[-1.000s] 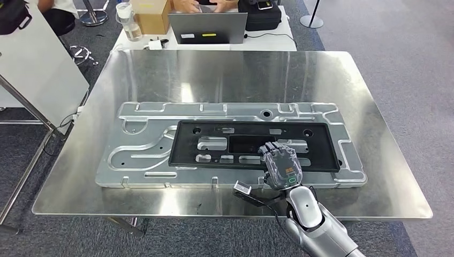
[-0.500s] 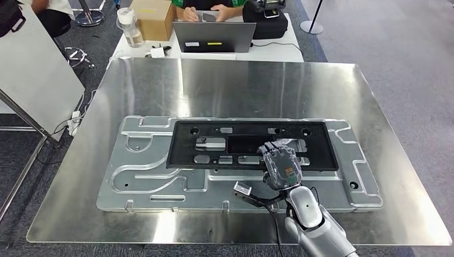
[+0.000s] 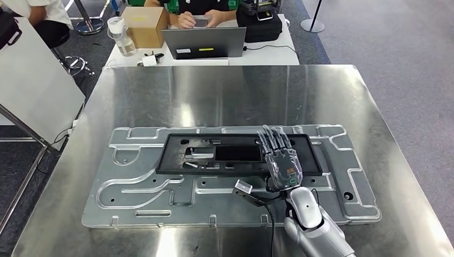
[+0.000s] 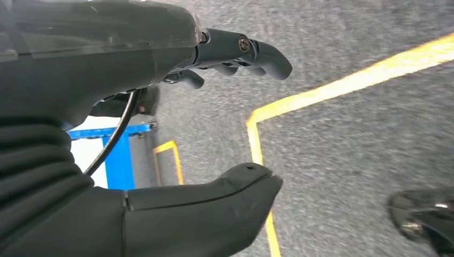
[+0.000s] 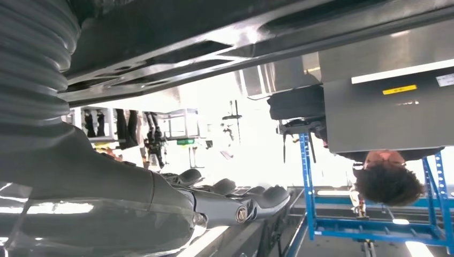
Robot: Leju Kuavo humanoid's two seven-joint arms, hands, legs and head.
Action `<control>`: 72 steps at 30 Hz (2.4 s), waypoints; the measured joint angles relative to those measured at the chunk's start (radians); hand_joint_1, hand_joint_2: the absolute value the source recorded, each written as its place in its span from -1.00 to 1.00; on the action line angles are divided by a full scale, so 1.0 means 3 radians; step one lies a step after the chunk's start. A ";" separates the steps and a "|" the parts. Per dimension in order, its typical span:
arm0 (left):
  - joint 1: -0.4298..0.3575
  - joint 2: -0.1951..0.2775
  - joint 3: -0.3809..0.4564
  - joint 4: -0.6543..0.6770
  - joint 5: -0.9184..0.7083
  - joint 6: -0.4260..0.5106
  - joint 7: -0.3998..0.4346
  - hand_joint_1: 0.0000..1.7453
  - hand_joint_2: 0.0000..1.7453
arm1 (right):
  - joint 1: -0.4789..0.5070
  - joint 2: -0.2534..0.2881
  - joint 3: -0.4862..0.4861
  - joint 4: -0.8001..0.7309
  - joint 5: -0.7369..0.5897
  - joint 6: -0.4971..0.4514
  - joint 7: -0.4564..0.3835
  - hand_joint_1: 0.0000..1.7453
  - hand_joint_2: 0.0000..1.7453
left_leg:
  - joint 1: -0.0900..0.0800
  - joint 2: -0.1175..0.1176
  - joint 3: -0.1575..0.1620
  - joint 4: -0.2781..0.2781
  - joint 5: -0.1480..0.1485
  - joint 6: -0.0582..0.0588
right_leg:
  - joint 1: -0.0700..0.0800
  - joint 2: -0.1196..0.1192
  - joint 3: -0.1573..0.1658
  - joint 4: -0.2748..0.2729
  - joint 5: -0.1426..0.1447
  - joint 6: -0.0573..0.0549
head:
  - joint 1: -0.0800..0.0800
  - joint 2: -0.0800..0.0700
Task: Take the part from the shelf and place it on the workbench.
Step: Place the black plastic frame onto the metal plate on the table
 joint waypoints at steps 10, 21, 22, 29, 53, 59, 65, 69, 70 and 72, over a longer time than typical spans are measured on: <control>0.0007 0.0010 0.0000 0.0000 0.0001 0.0000 0.0003 -1.00 -0.50 | 0.0005 0.0036 -0.0013 0.0009 0.0000 0.0000 0.0000 -1.00 1.00 | -0.0047 0.0000 0.0142 -0.0512 0.0286 0.0101 | 0.0067 0.0007 0.0021 0.0020 -0.0031 0.0022 | 0.0000 0.0000; 0.0008 0.0002 0.0061 0.0000 0.0106 -0.0086 -0.0056 -1.00 -1.00 | 0.0072 0.0039 -0.0067 0.0005 -0.0052 -0.0001 -0.0037 -1.00 1.00 | 0.0004 0.0017 0.0166 -0.0546 0.0371 0.0153 | -0.0050 0.0002 -0.0189 0.0468 -0.0173 0.0211 | 0.0004 0.0000; 0.0006 0.0001 0.0067 0.0000 0.0108 -0.0102 -0.0060 -1.00 -1.00 | 0.0071 0.0039 -0.0069 0.0005 -0.0062 -0.0001 -0.0050 -1.00 1.00 | 0.0001 0.0015 0.0161 -0.0530 0.0363 0.0137 | -0.0047 0.0003 -0.0085 0.0256 -0.0089 0.0206 | 0.0004 0.0000; 0.0004 -0.0002 0.0096 0.0000 0.0139 -0.0151 -0.0154 -1.00 -1.00 | 0.0073 0.0069 -0.0072 -0.0005 -0.0156 -0.0046 -0.0147 -1.00 1.00 | 0.0010 0.0007 0.0074 -0.0346 0.0199 0.0008 | -0.0033 -0.0001 -0.0032 0.0010 0.0036 0.0041 | 0.0002 0.0000; -0.0027 0.0014 0.0232 0.0000 0.0179 -0.0151 -0.0169 -1.00 -1.00 | 0.0005 0.0222 0.0832 -0.0447 -0.0231 0.0025 -0.0238 -1.00 1.00 | -0.0016 0.0040 -0.0031 -0.0517 0.0498 0.0129 | -0.0021 -0.0001 0.0159 0.0276 -0.0232 0.0168 | 0.0000 0.0000; -0.0023 0.0007 0.0254 0.0000 0.0189 -0.0140 -0.0153 -1.00 -1.00 | -0.0035 0.0222 0.1090 -0.0585 -0.0142 0.0014 -0.0230 -1.00 1.00 | -0.0001 0.0029 -0.0101 -0.0464 0.0490 -0.0002 | 0.0000 -0.0014 0.0279 -0.0099 -0.0150 0.0018 | -0.0001 0.0000; -0.0020 0.0005 0.0300 0.0001 0.0216 -0.0130 -0.0132 -1.00 -1.00 | -0.0015 0.0225 0.1359 -0.0707 -0.0096 -0.0085 -0.0231 -1.00 1.00 | 0.0009 0.0024 -0.0185 0.0369 -0.0012 -0.0054 | 0.0013 -0.0035 -0.0034 -0.0060 0.0074 -0.0025 | -0.0005 0.0000; -0.0030 0.0005 0.0320 0.0000 0.0220 -0.0116 -0.0125 -1.00 -1.00 | 0.0022 0.0225 0.1517 -0.0832 -0.0061 -0.0175 -0.0233 -1.00 -1.00 | -0.0001 0.0016 0.0419 -0.0380 0.0111 -0.0017 | 0.0020 -0.0036 -0.0216 0.0039 0.0175 0.0028 | -0.0005 0.0000; -0.0032 0.0005 0.0324 0.0000 0.0221 -0.0114 -0.0125 -1.00 -1.00 | 0.0029 0.0225 0.1545 -0.0859 -0.0067 -0.0187 -0.0237 -1.00 -1.00 | -0.0010 0.0012 0.0499 -0.0516 0.0068 0.0004 | 0.0023 -0.0037 -0.0231 0.0051 0.0201 0.0048 | -0.0005 0.0000; -0.0029 0.0001 0.0334 0.0000 0.0228 -0.0111 -0.0126 -1.00 -1.00 | 0.0048 0.0224 0.1597 -0.0890 -0.0142 -0.0205 -0.0260 -1.00 -1.00 | -0.0020 0.0010 0.0491 -0.0569 0.0076 0.0058 | 0.0027 -0.0037 -0.0239 0.0040 0.0263 0.0087 | -0.0004 0.0000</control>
